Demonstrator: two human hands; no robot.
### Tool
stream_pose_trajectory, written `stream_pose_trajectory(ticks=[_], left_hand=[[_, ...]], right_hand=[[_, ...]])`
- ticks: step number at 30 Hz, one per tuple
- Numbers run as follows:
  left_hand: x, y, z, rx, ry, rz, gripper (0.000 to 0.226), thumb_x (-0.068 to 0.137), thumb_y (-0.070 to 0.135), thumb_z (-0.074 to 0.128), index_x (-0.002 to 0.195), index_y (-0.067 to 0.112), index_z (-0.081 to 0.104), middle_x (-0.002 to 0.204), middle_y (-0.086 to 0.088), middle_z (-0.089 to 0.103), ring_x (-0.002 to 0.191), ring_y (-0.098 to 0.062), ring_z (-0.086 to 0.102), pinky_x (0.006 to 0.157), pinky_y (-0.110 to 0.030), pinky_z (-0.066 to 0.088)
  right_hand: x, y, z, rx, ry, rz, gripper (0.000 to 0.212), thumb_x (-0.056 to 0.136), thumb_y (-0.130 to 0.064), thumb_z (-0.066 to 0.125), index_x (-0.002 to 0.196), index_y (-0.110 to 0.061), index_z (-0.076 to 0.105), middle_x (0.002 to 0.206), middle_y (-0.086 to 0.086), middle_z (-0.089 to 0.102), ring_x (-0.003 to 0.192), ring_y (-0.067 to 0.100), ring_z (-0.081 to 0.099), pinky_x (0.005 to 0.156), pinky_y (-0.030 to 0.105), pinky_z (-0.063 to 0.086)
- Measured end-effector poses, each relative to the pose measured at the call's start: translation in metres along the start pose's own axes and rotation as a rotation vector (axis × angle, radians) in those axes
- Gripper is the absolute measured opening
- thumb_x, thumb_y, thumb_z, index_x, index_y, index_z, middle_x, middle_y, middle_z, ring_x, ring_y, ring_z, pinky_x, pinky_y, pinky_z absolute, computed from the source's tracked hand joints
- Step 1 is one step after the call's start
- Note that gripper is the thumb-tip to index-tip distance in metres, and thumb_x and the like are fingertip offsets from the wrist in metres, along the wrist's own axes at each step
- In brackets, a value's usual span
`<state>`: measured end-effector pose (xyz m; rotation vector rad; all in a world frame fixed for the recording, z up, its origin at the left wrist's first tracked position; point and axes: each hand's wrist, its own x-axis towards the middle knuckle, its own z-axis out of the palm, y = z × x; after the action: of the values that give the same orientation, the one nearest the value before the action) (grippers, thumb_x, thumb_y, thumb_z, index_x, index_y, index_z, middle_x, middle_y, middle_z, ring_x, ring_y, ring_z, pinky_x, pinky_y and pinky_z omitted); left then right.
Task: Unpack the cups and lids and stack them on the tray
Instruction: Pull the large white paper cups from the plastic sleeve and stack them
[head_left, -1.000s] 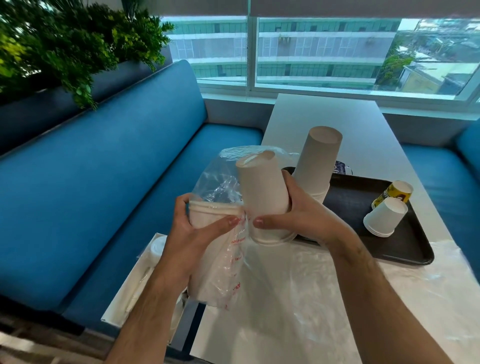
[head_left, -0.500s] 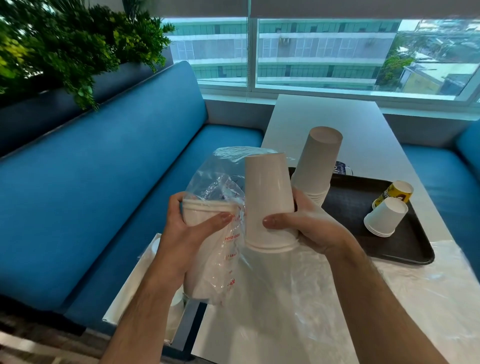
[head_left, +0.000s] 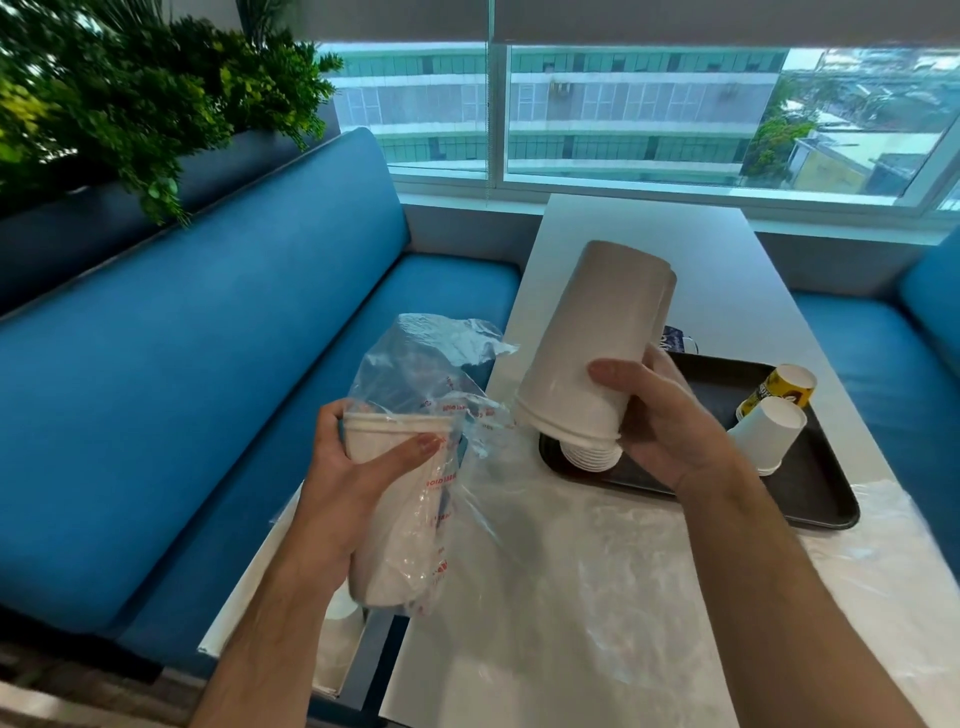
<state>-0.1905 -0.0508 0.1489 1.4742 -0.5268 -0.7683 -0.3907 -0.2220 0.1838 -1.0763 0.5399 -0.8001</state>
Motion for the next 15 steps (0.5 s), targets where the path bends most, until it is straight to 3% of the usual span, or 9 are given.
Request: stream_pose_trajectory(ticks=[3, 6, 10, 13, 15], left_hand=[[0.0, 0.0, 0.001, -0.01, -0.01, 0.007, 0.089, 0.04, 0.047, 0.092, 0.119, 0.036, 0.054, 0.105, 0.008, 0.073, 0.091, -0.02, 0.074, 0.075, -0.044, 0.06], [0.001, -0.001, 0.003, -0.007, -0.005, 0.008, 0.09, 0.039, 0.048, 0.093, 0.119, 0.037, 0.054, 0.107, 0.007, 0.073, 0.092, -0.02, 0.074, 0.08, -0.047, 0.06], [0.003, -0.002, 0.003, -0.001, -0.006, 0.007, 0.088, 0.039, 0.048, 0.093, 0.118, 0.039, 0.054, 0.106, 0.008, 0.073, 0.093, -0.021, 0.074, 0.085, -0.052, 0.06], [0.002, -0.002, 0.005, -0.005, -0.013, 0.012, 0.089, 0.039, 0.047, 0.093, 0.118, 0.039, 0.054, 0.105, 0.008, 0.073, 0.092, -0.02, 0.074, 0.085, -0.052, 0.059], [0.002, -0.001, 0.005, -0.004, -0.016, 0.011, 0.09, 0.038, 0.048, 0.093, 0.119, 0.039, 0.054, 0.107, 0.008, 0.073, 0.094, -0.019, 0.073, 0.086, -0.051, 0.059]], right_hand=[[0.008, -0.015, 0.0, -0.289, 0.071, -0.175, 0.095, 0.044, -0.03, 0.092, 0.129, -0.018, 0.054, 0.115, 0.002, 0.072, 0.111, 0.022, 0.068, 0.091, 0.038, 0.057], [0.011, -0.031, 0.001, -0.494, 0.166, -0.343, 0.097, 0.047, -0.037, 0.095, 0.131, -0.02, 0.049, 0.118, -0.002, 0.067, 0.11, 0.012, 0.066, 0.091, 0.035, 0.057], [0.016, -0.044, 0.003, -0.612, 0.292, -0.558, 0.079, 0.061, -0.025, 0.097, 0.124, -0.031, 0.05, 0.114, -0.017, 0.064, 0.108, 0.003, 0.062, 0.088, 0.026, 0.056], [0.023, -0.048, 0.001, -0.651, 0.355, -0.652, 0.082, 0.064, -0.026, 0.096, 0.127, -0.039, 0.045, 0.117, -0.028, 0.059, 0.112, -0.004, 0.057, 0.088, 0.015, 0.051], [0.03, -0.048, -0.004, -0.707, 0.392, -0.686, 0.086, 0.064, -0.034, 0.095, 0.132, -0.038, 0.042, 0.126, -0.023, 0.056, 0.119, -0.002, 0.053, 0.096, 0.021, 0.05]])
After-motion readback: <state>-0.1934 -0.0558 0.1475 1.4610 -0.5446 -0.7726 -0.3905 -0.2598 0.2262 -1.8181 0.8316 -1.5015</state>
